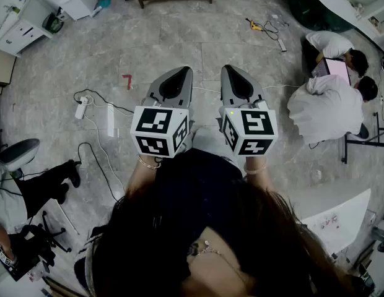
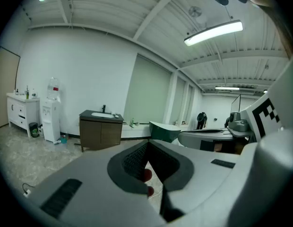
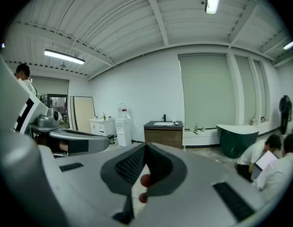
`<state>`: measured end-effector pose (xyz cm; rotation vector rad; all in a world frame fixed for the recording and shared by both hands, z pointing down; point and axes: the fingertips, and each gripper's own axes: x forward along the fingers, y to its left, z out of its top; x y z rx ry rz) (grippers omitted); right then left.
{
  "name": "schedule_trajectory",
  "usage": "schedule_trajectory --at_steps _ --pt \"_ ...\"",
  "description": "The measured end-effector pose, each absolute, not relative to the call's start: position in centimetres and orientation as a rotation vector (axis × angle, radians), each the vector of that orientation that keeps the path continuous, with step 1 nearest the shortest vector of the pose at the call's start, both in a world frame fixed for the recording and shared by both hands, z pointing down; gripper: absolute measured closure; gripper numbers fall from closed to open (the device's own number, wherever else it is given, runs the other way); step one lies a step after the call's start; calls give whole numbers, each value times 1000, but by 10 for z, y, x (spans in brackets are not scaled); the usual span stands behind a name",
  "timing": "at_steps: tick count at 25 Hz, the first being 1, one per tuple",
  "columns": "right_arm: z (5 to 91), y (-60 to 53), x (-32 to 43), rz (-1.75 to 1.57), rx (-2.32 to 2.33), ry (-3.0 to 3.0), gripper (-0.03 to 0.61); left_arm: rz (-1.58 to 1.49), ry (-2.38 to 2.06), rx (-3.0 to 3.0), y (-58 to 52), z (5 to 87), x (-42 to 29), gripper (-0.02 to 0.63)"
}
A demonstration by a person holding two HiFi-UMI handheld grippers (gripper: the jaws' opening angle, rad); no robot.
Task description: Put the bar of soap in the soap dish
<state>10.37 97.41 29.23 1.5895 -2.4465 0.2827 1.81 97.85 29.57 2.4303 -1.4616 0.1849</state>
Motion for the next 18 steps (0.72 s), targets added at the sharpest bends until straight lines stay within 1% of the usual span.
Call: schedule_trajectory --at_steps 8,18 --pt "294 962 110 297 1593 -2461 569 186 -1467 2422 966 298 22 618" --pt "295 922 127 273 1557 -2505 569 164 -1542 2360 924 303 30 617"
